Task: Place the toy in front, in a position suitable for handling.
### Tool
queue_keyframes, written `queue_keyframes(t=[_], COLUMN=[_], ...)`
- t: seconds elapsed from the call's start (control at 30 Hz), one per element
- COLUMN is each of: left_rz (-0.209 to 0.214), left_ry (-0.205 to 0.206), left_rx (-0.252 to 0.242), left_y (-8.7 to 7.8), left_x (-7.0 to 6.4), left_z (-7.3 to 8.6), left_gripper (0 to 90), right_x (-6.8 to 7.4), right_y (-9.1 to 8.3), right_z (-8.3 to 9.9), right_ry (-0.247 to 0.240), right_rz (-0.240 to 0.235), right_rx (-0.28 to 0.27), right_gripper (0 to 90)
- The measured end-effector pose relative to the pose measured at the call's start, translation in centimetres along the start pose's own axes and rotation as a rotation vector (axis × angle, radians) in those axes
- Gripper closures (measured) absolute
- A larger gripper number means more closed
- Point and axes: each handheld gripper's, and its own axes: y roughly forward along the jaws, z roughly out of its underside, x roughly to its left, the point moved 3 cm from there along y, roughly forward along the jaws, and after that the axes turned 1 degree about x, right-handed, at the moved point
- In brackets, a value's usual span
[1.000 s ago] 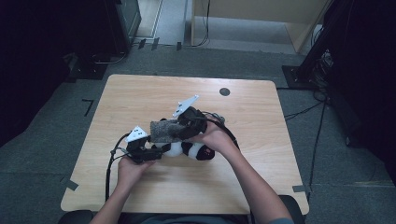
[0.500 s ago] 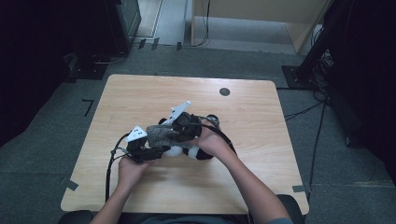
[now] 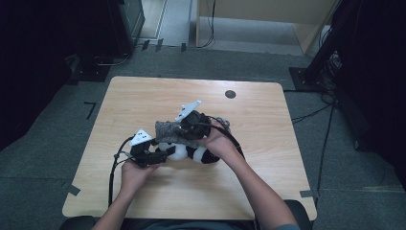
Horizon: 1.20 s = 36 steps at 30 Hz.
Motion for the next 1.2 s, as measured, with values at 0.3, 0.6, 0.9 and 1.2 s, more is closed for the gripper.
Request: queue_keyframes(t=[0.3,0.6,0.9,1.2], left_rz=[0.002,0.004,0.002,0.005], left_ry=[0.005,0.004,0.004,-0.002], left_rx=[0.002,0.0,-0.002,-0.002], left_y=[0.0,0.0,0.0,0.0], left_x=[0.0,0.1,0.1,0.1], left_z=[0.0,0.0,0.0,0.0], left_gripper=[24.2,24.1,24.0,23.3], right_x=[-1.8,-3.5,-1.1,1.4], right_y=[-0.7,-2.3,-4.4,-0.7], right_z=[0.8,1.6,-0.3,-0.6], right_ry=[0.053,0.11,0.071,0.022], right_rz=[0.052,0.096,0.033,-0.023], right_rx=[-0.01,-0.026,-0.114,-0.024], right_gripper=[75.7,76.4,76.3,75.6])
